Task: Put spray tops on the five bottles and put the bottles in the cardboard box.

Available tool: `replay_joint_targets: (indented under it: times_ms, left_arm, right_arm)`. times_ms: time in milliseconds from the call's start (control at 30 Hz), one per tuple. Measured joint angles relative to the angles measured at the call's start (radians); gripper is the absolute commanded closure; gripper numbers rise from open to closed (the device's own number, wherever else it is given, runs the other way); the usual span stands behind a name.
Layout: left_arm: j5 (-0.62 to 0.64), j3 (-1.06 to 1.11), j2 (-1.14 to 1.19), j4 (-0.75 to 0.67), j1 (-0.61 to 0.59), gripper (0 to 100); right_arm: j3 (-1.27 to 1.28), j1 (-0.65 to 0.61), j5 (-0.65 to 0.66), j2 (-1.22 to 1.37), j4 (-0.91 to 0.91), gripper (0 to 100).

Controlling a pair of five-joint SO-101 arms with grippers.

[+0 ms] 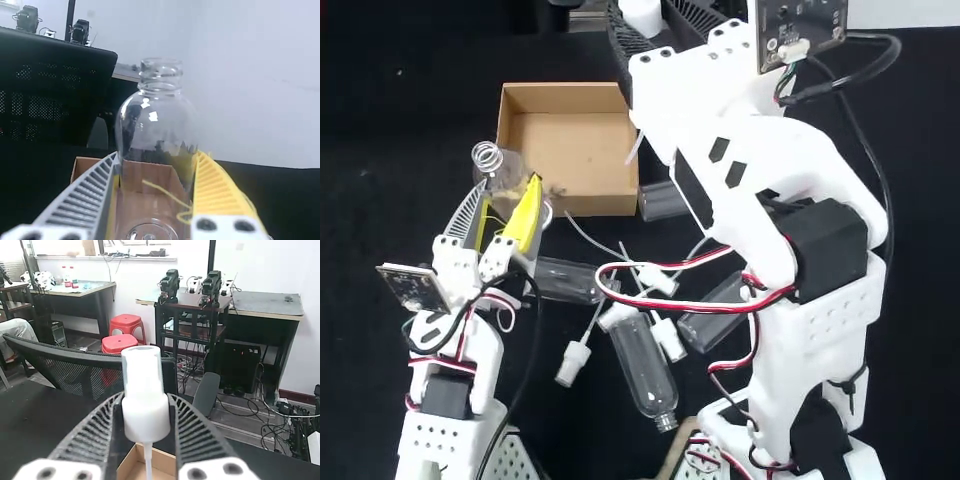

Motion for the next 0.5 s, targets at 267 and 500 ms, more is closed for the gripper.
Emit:
replay_joint_targets:
  times_ms: [267,500]
  left_arm:
    - [0.0,0.0,0.0,0.044,-0.057,97]
    - [-0.141,0.0,0.0,0.095,0.041,97]
  right_arm:
    - [0.0,0.0,0.0,0.0,0.0,98.7]
    - [0.0,0.0,0.0,0.0,0.0,98.7]
